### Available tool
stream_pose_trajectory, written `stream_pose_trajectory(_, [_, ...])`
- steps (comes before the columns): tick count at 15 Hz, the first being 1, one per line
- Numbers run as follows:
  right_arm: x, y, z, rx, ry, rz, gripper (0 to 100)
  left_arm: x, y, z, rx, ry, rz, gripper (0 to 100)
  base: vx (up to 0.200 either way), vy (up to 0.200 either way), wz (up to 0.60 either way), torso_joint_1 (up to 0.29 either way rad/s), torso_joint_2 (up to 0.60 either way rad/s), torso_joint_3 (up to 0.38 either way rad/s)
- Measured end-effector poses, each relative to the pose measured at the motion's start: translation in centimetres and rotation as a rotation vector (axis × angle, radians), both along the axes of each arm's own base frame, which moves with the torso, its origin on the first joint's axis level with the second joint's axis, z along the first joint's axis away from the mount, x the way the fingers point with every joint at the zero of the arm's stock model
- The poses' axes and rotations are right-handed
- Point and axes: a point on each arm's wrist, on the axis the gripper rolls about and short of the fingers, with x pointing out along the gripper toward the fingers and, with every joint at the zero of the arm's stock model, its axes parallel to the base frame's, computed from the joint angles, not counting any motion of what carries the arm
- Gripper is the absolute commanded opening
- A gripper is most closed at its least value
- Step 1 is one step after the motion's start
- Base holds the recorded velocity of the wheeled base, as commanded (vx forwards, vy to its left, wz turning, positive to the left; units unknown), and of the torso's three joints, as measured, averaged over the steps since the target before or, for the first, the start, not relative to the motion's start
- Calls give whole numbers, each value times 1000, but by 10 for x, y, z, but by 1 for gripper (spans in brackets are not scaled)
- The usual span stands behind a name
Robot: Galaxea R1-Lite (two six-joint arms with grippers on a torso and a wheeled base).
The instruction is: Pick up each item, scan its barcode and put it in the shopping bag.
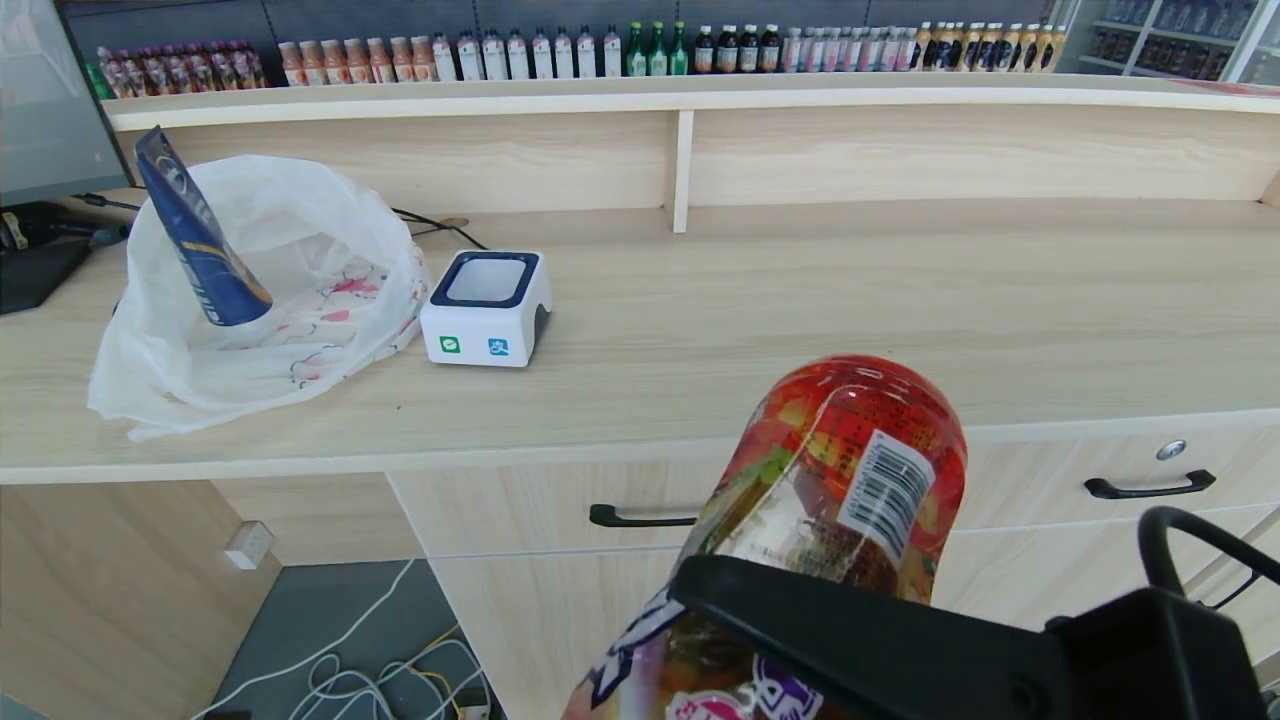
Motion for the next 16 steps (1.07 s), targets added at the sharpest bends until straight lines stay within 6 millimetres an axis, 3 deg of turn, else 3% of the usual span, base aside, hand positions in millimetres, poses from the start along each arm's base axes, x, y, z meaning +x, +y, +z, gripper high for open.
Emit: stream_pose_trajectory(16, [-2,-1,2,-26,-92,-3,0,0,0,0,0,0,0,100,0,0,0,0,0,0])
